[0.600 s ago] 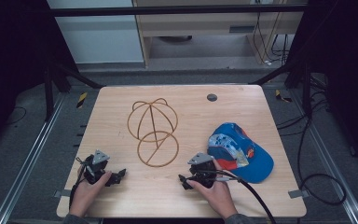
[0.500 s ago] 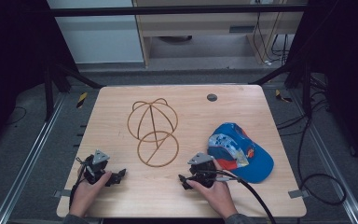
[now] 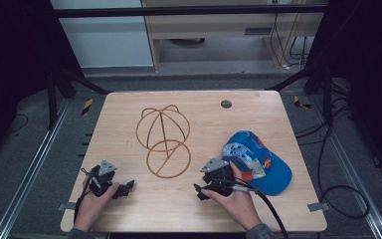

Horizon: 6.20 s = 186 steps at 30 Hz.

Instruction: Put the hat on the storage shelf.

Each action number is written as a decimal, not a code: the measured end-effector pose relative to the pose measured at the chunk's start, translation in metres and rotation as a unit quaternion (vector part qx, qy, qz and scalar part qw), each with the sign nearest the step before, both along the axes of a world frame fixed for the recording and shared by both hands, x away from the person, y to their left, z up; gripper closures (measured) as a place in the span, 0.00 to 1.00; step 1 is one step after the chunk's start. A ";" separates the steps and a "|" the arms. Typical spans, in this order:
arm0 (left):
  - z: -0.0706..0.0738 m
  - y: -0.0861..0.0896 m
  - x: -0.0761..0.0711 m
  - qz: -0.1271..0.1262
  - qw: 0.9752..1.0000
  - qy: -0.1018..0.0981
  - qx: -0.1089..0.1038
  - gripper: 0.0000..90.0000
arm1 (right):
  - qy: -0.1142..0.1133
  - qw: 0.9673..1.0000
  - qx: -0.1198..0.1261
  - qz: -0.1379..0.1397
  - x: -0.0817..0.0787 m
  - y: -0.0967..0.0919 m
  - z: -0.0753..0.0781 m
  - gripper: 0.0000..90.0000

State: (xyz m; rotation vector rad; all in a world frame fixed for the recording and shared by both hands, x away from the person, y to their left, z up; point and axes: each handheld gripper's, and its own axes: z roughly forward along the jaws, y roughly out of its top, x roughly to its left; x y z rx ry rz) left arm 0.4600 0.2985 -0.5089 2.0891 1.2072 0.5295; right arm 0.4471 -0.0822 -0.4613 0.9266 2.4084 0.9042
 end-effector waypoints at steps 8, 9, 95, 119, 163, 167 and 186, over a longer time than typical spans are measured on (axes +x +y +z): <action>0.000 0.000 0.000 0.000 1.000 0.000 0.000 0.00 | 0.026 0.999 -0.042 0.006 0.011 -0.041 0.033 0.11; 0.000 0.000 0.000 0.000 1.000 0.000 0.000 0.00 | 0.031 0.999 -0.043 0.006 0.012 -0.047 0.035 0.11; 0.000 0.000 0.000 -0.002 1.000 0.000 -0.002 0.00 | 0.141 0.987 -0.078 -0.023 0.106 -0.121 0.078 0.58; 0.000 0.000 0.000 -0.003 1.000 0.001 -0.001 0.00 | 0.132 0.990 -0.054 -0.020 0.106 -0.131 0.070 0.99; 0.000 0.000 0.000 -0.003 1.000 0.000 0.000 0.00 | 0.043 0.998 0.045 -0.001 0.080 -0.132 0.132 1.00; 0.000 0.000 0.000 -0.003 1.000 0.000 0.000 0.00 | 0.035 0.998 0.049 0.002 0.079 -0.130 0.138 1.00; 0.000 0.000 0.000 -0.003 1.000 0.000 0.000 0.00 | 0.006 0.997 0.081 0.003 0.073 -0.128 0.162 1.00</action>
